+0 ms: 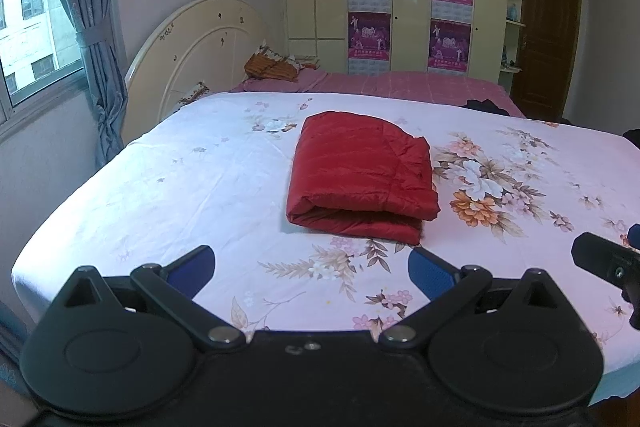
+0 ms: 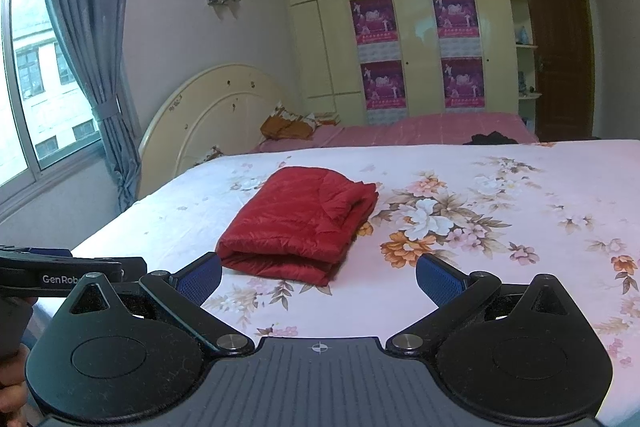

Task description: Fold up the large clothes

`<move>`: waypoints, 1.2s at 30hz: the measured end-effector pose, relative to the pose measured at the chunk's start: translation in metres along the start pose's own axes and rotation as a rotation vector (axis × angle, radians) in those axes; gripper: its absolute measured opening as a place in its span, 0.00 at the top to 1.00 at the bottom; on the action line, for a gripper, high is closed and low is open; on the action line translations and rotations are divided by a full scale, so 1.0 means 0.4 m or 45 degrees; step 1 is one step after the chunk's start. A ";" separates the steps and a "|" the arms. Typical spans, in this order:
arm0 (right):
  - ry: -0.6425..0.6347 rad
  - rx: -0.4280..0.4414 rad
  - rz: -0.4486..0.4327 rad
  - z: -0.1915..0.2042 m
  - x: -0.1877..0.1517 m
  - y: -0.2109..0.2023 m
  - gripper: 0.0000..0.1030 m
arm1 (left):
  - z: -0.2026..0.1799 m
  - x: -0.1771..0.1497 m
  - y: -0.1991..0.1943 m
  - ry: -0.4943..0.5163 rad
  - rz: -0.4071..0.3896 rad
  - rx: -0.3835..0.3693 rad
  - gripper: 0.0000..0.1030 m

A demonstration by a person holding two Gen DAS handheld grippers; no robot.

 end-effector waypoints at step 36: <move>0.017 -0.013 0.037 -0.017 -0.013 0.041 0.01 | -0.004 -0.006 0.069 -0.015 0.058 -0.061 0.02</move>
Point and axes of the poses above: each gripper's, at about its wrist camera, not at the fingertips, and y roughly the way its jaws point, z to its left, x to its top, the point moved 5 cm from there along y, roughly the way its jaws point, and after that the axes turned 3 degrees about -z, right-handed, at the moved point
